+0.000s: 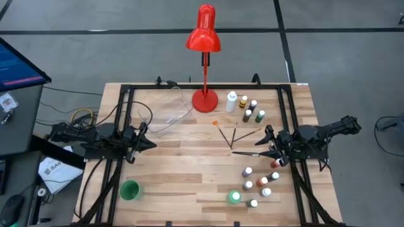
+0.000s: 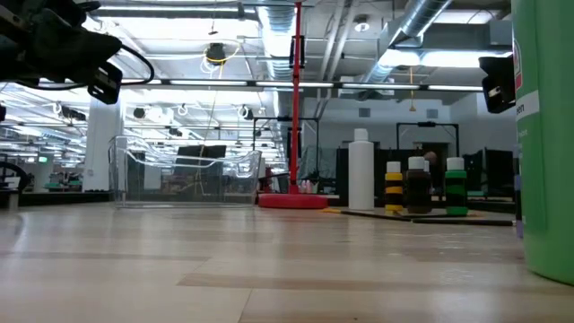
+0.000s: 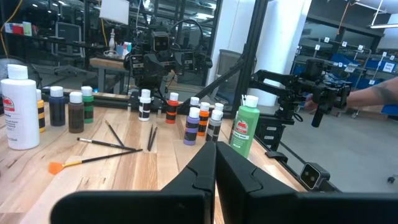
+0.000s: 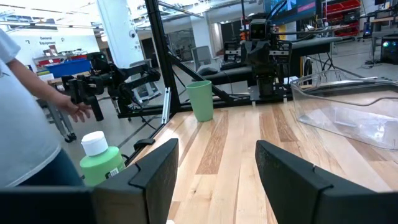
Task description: Pick & Place Paint Supplies
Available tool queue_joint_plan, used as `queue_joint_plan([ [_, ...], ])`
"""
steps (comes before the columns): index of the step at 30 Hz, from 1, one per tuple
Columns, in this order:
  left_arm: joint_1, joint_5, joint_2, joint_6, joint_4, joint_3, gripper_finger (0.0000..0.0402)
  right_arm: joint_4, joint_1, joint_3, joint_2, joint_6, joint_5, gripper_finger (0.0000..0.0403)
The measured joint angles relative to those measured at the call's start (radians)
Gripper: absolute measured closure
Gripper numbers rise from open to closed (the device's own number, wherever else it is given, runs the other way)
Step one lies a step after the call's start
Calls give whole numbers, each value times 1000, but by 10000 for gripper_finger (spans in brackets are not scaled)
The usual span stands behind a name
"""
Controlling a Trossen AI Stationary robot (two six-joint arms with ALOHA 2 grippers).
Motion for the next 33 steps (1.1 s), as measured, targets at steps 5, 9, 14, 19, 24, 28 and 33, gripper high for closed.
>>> queue_joint_plan([
  [5,0,0,0,0,0,0,400,0,0,0,0,0,0,193],
  [9,0,0,0,0,0,0,400,0,0,0,0,0,0,193],
  [14,0,0,0,0,0,0,400,1,0,0,0,0,0,193],
  [19,0,0,0,0,5,0,400,49,1,0,0,48,0,193],
  [24,0,-5,0,0,39,0,400,160,2,2,0,271,0,193],
  [28,0,-12,0,0,39,0,400,251,2,9,0,360,0,193],
  [33,0,-42,0,0,47,0,400,421,2,16,-1,511,0,193],
])
